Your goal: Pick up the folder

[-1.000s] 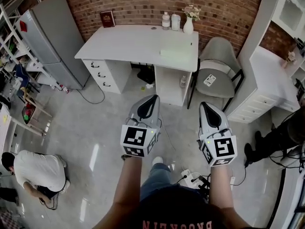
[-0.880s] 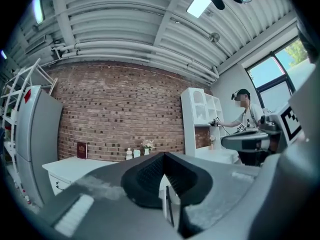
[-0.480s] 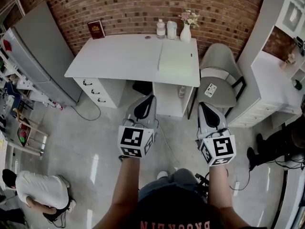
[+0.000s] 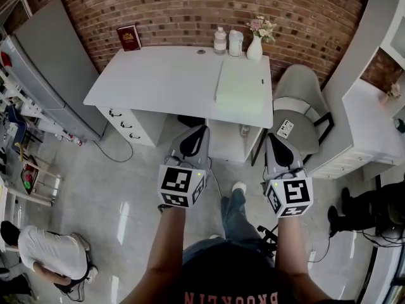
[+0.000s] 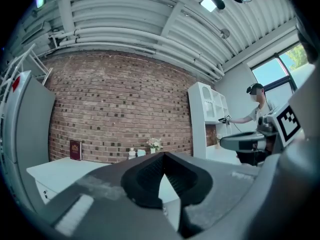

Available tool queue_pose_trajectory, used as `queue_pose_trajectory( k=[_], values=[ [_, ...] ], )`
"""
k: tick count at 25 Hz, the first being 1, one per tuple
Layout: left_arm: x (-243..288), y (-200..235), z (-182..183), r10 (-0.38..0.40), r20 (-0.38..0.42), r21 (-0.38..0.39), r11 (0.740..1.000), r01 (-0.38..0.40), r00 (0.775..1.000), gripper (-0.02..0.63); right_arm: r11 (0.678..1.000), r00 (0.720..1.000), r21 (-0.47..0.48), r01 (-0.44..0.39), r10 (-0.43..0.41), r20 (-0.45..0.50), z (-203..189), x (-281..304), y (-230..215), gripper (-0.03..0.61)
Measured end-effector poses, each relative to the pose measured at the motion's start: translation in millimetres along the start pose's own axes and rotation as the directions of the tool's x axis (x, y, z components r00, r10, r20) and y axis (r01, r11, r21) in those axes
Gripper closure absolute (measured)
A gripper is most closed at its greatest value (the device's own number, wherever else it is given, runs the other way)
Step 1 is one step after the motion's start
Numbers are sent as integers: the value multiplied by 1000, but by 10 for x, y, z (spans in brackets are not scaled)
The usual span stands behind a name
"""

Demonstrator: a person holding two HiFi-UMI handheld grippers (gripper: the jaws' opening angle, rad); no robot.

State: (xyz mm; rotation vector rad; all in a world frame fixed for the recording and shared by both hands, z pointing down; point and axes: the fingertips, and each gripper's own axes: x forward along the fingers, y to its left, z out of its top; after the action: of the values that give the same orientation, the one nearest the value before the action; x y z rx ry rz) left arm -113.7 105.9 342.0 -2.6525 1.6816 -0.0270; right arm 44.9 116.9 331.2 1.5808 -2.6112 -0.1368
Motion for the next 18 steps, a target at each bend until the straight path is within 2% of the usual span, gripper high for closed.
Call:
queue_pose_trajectory(
  k=[5, 10, 15, 18],
  values=[
    [508, 238, -94, 20, -8, -2, 1000, -20, 1000, 615, 1000, 1000, -22, 3, -4, -9, -111, 499, -318, 578],
    [1238, 457, -96, 24, -20, 0, 1000, -24, 999, 615, 998, 1000, -63, 19, -20, -22, -176, 1166, -786, 578],
    [1997, 763, -141, 54, -44, -5, 999, -54, 998, 615, 999, 1000, -48, 22, -22, 7, -166, 1806, -1289, 578],
    [2392, 948, -175, 65, -48, -32, 997, -67, 997, 615, 1000, 1000, 18, -18, 18, 7, -201, 2153, -1536, 578]
  ],
)
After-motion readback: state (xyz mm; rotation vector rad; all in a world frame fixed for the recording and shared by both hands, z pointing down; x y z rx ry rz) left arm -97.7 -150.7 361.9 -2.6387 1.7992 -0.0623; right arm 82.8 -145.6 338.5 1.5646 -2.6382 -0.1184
